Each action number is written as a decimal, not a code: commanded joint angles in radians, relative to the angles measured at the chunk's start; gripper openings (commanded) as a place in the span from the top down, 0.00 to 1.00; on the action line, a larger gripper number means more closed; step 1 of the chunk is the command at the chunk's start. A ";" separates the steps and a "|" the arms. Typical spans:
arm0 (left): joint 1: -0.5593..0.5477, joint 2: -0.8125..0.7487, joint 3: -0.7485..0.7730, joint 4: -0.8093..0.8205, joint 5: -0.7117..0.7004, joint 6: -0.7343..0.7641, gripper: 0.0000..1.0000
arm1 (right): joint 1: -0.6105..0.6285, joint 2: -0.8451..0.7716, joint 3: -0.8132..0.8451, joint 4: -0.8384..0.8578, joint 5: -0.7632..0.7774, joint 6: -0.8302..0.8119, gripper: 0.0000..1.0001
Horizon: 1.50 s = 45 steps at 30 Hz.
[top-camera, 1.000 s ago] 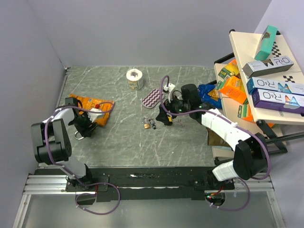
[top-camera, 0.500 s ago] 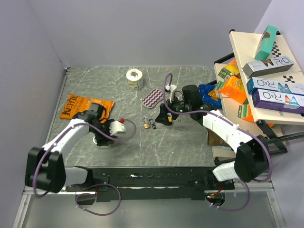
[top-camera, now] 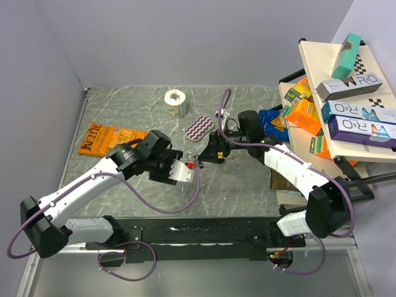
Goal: Lock with the key
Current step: Pick up the lock from the center of the board.
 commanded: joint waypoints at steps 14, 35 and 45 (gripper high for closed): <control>-0.086 0.046 0.164 0.168 -0.001 -0.198 0.99 | 0.120 0.092 0.032 0.237 -0.135 0.269 0.04; -0.099 0.030 0.146 0.191 -0.033 -0.233 0.99 | 0.166 0.173 0.009 0.451 -0.232 0.482 0.65; -0.097 0.015 0.100 0.224 -0.104 -0.267 0.87 | 0.160 0.172 -0.002 0.454 -0.264 0.511 1.00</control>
